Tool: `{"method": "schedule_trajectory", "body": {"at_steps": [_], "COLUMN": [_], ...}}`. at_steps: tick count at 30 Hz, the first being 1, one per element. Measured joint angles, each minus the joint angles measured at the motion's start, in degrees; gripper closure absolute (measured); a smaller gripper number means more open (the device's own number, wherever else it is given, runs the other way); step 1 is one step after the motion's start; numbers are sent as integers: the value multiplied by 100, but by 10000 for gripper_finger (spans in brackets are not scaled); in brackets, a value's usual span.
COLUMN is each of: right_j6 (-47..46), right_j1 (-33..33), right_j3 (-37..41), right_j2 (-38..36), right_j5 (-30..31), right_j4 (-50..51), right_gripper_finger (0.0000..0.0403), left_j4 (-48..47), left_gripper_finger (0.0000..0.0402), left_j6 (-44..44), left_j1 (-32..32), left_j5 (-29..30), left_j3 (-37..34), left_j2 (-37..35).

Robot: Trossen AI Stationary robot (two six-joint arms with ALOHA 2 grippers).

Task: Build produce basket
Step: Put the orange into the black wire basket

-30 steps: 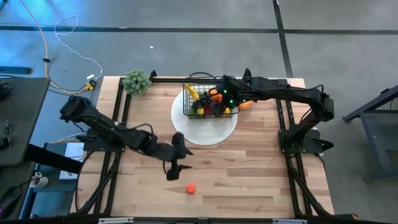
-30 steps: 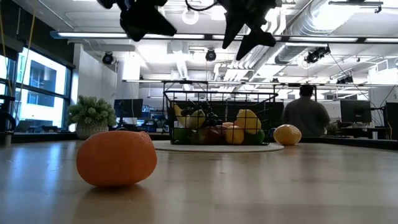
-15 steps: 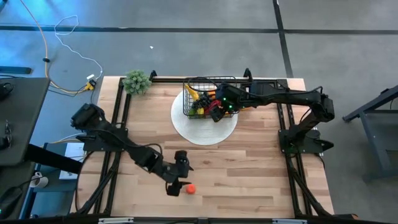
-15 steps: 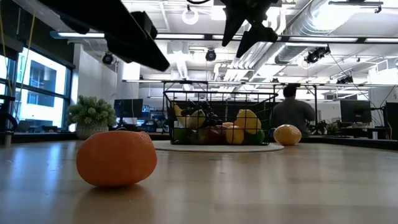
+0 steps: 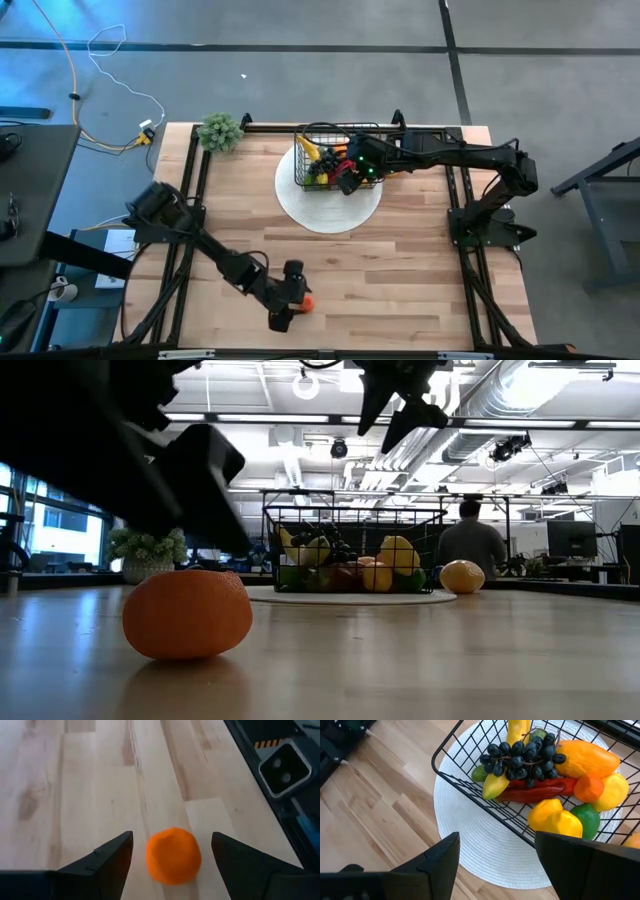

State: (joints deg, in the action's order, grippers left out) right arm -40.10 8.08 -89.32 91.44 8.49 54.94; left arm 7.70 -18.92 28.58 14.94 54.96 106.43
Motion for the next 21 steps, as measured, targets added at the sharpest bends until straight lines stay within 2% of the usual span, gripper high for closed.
{"method": "schedule_trajectory", "body": {"at_steps": [15,21], "right_j6": [-105,-119], "right_j1": [-109,-213], "right_j3": [2,2], "right_j2": [0,0], "right_j5": [9,58], "right_j4": [81,159], "right_gripper_finger": [165,165], "left_j4": [210,200], "left_gripper_finger": [142,182], "left_j6": [-173,-95], "left_j1": [57,57], "left_j5": [-55,19], "left_j3": [-1,-2], "left_j2": [443,457]}}
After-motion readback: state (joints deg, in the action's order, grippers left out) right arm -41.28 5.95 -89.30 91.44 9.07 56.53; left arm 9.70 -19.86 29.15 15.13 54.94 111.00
